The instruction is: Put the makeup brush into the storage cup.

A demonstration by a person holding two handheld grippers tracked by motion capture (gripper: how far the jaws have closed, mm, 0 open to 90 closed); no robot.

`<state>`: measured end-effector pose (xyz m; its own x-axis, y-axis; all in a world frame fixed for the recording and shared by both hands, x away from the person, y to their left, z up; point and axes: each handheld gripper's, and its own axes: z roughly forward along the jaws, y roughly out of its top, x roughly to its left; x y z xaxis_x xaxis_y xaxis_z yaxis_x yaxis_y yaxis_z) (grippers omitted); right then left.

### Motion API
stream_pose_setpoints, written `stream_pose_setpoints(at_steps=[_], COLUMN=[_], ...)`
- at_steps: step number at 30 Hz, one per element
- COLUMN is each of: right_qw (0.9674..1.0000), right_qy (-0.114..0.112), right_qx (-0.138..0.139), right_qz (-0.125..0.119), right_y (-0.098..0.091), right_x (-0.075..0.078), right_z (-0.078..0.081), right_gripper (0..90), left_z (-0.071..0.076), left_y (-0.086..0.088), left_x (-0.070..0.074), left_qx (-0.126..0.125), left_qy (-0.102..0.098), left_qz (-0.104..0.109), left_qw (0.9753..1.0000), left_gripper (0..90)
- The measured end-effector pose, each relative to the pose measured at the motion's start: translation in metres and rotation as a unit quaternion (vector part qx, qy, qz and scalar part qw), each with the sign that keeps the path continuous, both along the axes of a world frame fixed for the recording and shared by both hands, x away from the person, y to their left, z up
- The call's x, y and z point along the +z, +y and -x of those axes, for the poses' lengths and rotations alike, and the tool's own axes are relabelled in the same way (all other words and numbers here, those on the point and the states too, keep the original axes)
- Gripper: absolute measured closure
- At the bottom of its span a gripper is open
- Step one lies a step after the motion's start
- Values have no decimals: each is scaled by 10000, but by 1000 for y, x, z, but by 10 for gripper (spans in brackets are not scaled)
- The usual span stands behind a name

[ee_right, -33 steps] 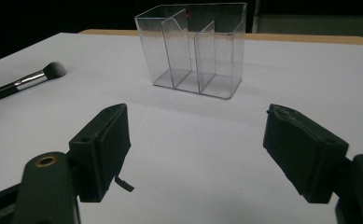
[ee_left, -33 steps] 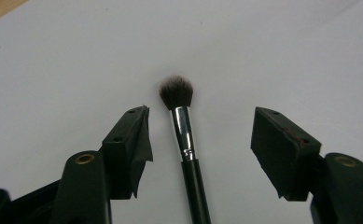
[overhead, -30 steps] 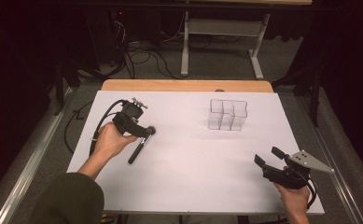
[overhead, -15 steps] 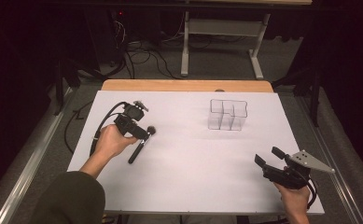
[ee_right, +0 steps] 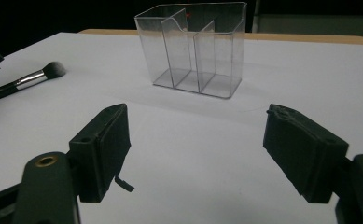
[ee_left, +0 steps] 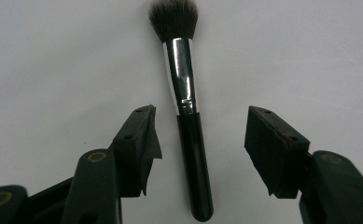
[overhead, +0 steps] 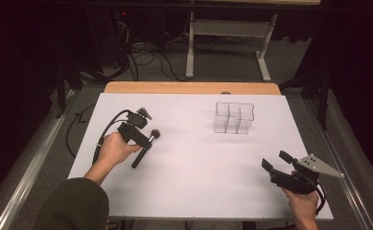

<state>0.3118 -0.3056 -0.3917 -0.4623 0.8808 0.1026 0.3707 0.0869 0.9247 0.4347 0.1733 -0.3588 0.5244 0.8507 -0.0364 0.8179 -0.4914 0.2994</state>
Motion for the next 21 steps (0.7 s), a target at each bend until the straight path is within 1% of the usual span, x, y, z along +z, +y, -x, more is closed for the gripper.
stream_pose_setpoints(at_steps=[2,6,14,21], right_qw=[10000,10000,10000,10000], right_qy=[8,-9,10,-1], right_qx=[-9,-10,-6,12], right_qz=[7,16,5,-2], right_y=[0,0,0,0], right_x=[0,0,0,0], right_z=[0,0,0,0], right_gripper=[245,245,246,246], left_z=[-1,-2,-3,-2], left_y=[0,0,2,4], left_x=[-5,-11,-22,-30], left_qx=[6,44,118,141], left_qy=[80,175,370,452], left_qz=[-12,-16,-100,-69], left_qw=[10000,9998,9992,9989], left_gripper=[432,440,464,487])
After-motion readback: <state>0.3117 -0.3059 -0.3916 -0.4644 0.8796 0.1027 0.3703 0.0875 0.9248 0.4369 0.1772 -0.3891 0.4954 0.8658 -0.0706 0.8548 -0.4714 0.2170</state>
